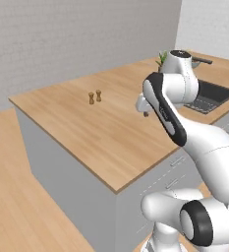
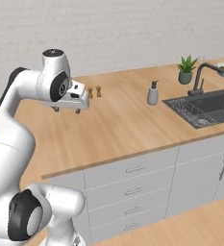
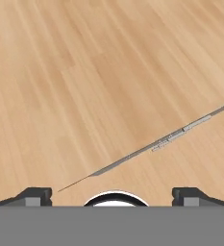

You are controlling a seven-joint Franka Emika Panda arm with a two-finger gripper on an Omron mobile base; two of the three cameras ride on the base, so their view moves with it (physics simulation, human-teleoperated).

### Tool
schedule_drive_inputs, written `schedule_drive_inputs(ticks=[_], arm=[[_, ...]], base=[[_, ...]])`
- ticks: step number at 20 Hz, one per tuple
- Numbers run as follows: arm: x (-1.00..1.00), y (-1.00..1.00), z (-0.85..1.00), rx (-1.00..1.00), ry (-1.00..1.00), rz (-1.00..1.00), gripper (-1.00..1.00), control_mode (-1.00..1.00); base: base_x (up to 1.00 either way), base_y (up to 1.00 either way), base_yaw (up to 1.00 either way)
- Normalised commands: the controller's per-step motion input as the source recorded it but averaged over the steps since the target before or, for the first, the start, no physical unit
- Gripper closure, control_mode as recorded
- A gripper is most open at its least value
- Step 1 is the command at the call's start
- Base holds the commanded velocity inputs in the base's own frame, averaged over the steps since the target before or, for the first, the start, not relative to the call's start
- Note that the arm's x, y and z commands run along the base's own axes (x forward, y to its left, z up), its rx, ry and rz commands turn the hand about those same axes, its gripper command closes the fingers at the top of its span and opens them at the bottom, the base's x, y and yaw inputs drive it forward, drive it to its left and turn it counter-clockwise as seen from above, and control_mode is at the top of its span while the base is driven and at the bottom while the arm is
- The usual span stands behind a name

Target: Take a straw from the drawer in front and place it inside the glass cup on the dining counter.

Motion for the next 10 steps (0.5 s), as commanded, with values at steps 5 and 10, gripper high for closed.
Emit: schedule_drive_inputs(ticks=[5, 10], arm=[[-0.13, 0.0, -0.21, 0.0, 0.0, 0.0, -1.0, -1.0], [-0.55, -0.63, -0.94, 0.22, -0.23, 0.0, -1.0, -1.0]], base=[[-0.01, 0.11, -0.04], [0.0, 0.0, 0.0]])
